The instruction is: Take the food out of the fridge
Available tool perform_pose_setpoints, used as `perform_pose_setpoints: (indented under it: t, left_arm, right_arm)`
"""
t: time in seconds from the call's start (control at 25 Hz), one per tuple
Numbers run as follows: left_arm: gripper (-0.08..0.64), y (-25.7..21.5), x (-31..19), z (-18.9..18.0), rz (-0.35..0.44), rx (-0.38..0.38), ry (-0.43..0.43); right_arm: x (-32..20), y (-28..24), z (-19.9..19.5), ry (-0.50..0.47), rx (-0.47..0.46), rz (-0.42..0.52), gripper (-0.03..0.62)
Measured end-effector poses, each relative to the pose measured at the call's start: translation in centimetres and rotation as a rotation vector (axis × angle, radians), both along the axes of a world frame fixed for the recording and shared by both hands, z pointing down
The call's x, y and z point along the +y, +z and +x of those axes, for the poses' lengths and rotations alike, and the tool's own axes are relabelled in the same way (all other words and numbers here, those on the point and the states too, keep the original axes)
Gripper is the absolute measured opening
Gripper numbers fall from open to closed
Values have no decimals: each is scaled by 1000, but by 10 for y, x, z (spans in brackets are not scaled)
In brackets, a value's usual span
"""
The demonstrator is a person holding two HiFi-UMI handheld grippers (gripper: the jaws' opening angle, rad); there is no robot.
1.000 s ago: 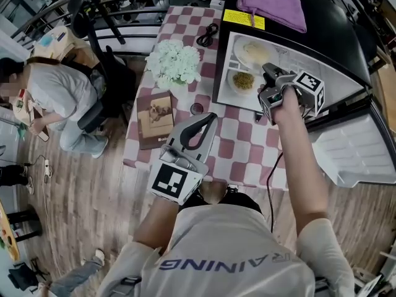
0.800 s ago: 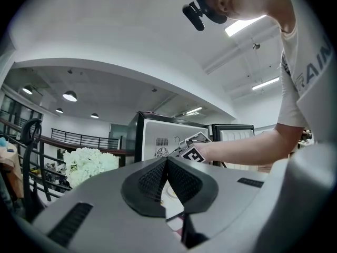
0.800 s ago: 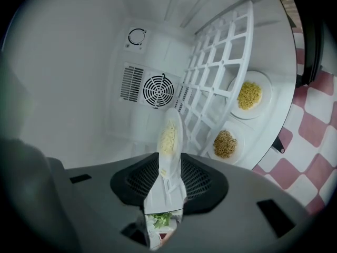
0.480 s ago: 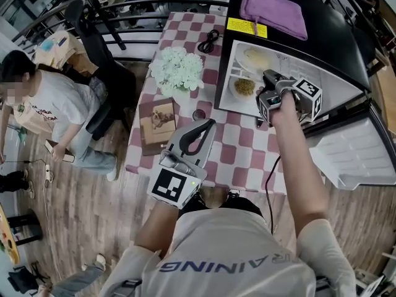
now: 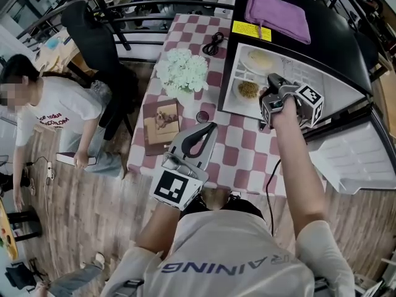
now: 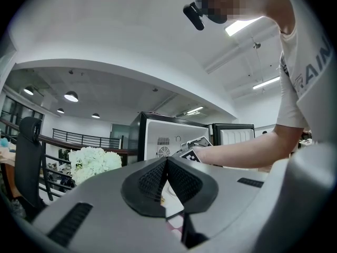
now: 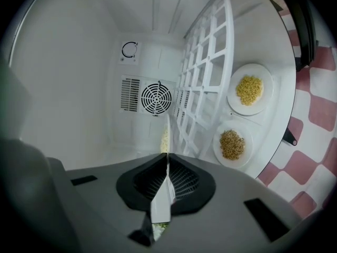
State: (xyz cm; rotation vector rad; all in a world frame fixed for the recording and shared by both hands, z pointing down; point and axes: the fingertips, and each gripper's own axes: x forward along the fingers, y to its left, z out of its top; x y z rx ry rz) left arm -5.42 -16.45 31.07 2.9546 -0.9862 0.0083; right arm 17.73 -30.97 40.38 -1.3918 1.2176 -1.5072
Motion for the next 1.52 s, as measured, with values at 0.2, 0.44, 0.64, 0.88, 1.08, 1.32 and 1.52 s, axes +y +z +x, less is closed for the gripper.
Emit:
perform_pose_setpoints:
  t: [0.2, 0.44, 0.64, 0.88, 1.08, 1.32, 1.52]
  left_arm:
    - [9, -5, 3, 0, -1, 18, -3]
    - [8, -5, 2, -6, -17, 15, -21]
    - [9, -5, 2, -4, -18, 14, -20]
    - [9, -6, 4, 1, -24, 17, -1]
    - [9, -7, 8, 6, -20, 13, 15]
    - [9, -7, 11, 4, 5, -7, 23]
    - [8, -7, 10, 1, -4, -7, 9]
  right_arm:
    - [-9, -8, -2, -2, -38, 50, 54]
    - [-13, -3, -1, -10, 6, 3, 34]
    - [-4, -2, -1, -6, 0, 16, 28]
    - [20, -5, -4, -3, 9, 25, 29]
    - [44, -2, -9, -13, 10, 14, 29]
    - [53, 9, -12, -13, 1, 3, 29]
    - [44, 11, -16, -20, -10, 26, 31]
